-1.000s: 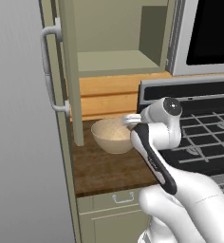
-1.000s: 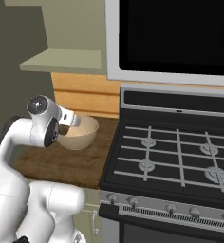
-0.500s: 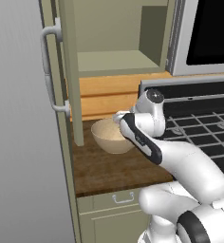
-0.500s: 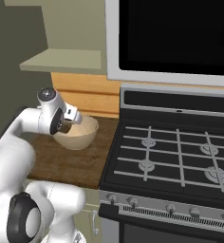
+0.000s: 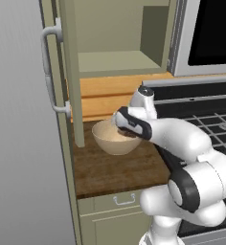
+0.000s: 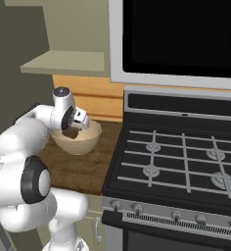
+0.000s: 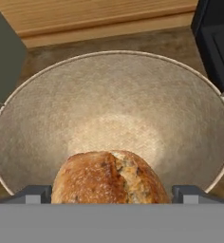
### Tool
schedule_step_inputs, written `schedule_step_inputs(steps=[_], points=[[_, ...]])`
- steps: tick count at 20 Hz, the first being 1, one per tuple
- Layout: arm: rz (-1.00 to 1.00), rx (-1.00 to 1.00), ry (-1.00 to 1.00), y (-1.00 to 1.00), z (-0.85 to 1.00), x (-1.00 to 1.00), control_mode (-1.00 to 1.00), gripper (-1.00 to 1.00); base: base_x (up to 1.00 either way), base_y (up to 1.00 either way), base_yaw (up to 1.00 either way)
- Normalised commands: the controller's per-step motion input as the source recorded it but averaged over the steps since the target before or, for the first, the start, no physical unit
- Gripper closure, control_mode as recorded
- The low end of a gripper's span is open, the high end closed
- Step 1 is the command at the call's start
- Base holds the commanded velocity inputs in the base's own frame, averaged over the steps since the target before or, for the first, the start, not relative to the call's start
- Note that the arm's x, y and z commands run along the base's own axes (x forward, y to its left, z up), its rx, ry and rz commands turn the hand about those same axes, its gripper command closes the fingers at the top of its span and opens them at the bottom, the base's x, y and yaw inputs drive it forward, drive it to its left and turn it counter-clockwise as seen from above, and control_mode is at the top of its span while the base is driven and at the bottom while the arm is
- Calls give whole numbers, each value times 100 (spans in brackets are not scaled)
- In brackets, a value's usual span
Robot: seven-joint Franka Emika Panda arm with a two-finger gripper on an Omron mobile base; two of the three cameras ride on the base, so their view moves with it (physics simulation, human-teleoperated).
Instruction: Open the cabinet, pick up the bread from the cabinet and place it in the basket. Then move the basket to the dining counter.
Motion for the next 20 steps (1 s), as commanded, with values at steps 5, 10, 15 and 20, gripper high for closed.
schedule_step_inputs(steps=[5, 10, 15, 20], points=[[0, 0, 1, 0, -56, 24, -100, 100, 0, 0, 0], [0, 0, 6, 1, -30, 8, -100, 100, 0, 0, 0], [0, 0, 15, 15, -14, 0, -100, -100, 0, 0, 0], [0, 0, 6, 8, -1, 0, -100, -100, 0, 0, 0]])
